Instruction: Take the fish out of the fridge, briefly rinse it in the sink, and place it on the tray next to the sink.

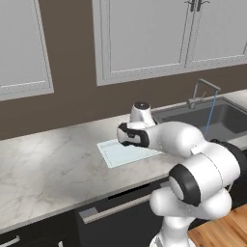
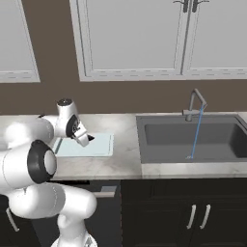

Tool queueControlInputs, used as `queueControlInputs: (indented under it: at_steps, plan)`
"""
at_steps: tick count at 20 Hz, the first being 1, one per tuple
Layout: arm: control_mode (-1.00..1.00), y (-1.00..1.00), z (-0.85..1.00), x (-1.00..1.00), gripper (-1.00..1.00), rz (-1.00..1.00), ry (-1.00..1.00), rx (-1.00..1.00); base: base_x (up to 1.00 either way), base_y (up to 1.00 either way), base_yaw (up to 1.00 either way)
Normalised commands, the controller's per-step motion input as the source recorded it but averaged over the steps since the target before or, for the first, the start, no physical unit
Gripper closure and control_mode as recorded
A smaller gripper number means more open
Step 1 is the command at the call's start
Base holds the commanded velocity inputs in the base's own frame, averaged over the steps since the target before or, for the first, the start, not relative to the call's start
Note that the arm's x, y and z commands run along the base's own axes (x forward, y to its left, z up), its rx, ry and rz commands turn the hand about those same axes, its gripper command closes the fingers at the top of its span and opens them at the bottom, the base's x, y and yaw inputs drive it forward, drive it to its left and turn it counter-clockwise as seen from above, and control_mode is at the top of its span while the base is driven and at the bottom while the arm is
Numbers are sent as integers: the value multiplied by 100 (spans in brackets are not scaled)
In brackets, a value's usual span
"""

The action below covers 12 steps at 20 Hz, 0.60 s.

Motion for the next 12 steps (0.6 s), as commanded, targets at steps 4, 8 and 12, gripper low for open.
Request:
queueControlInputs:
  at_steps: [4, 8, 12]
  plan:
    - [-100, 6, -15, 57, 100, -8, -2, -4, 0, 0, 0]
    - [-100, 8, -15, 56, -100, -9, -1, -6, 0, 0, 0]
    - [-100, 0, 0, 0, -100, 0, 0, 0, 0, 0, 0]
